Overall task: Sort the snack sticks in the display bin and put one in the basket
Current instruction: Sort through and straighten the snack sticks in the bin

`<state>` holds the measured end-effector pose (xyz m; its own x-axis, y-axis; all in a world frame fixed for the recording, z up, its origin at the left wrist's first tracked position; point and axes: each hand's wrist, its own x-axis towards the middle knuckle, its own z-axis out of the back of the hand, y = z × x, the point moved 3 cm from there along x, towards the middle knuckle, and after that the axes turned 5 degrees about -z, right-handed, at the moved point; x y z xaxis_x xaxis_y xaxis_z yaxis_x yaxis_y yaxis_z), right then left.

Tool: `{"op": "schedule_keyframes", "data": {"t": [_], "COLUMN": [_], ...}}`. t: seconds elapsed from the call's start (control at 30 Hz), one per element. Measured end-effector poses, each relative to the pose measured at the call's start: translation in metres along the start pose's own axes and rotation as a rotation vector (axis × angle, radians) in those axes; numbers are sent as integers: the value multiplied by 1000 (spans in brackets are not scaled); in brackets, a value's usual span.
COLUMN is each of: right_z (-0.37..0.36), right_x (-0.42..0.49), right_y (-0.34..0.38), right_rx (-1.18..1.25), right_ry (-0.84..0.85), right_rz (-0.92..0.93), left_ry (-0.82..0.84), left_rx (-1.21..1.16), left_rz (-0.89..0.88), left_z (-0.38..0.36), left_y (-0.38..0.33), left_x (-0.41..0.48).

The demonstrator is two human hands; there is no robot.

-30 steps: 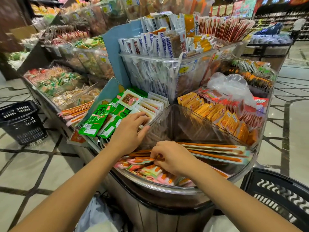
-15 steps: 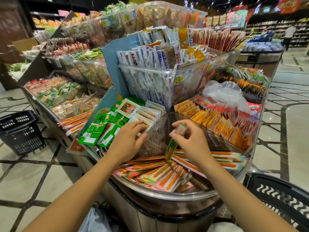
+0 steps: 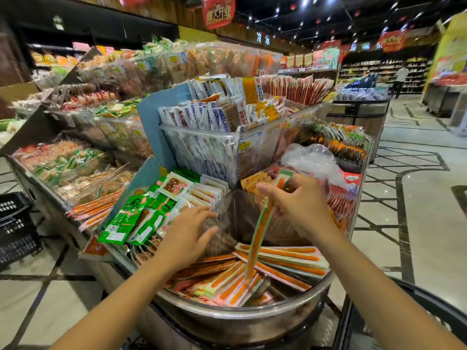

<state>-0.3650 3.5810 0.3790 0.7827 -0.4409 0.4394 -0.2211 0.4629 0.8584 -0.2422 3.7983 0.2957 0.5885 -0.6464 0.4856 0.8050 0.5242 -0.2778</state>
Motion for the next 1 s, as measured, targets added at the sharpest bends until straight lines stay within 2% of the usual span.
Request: {"op": "schedule_keyframes", "data": {"t": [0.07, 0.2, 0.33, 0.57, 0.87, 1.0], "right_z": [3, 8, 12, 18, 13, 5], "right_x": [4, 9, 11, 11, 7, -1], "right_y": [-1, -8, -14, -17, -30, -36], "right_rx": [72, 106, 203, 358, 520, 369], "right_ry": [-8, -35, -39, -26, 25, 90], "right_rz": [-66, -122, -188, -279, -303, -280], "left_ry": [24, 67, 155, 120, 138, 123], "left_rx": [-153, -256, -501, -726, -809, -813], "left_rz": [17, 32, 71, 194, 242, 256], "left_z": [-7, -20, -32, -34, -34, -32], "left_y": [-21, -43, -56, -57, -55, -55], "left_x": [-2, -11, -21, -21, -21, -21]}}
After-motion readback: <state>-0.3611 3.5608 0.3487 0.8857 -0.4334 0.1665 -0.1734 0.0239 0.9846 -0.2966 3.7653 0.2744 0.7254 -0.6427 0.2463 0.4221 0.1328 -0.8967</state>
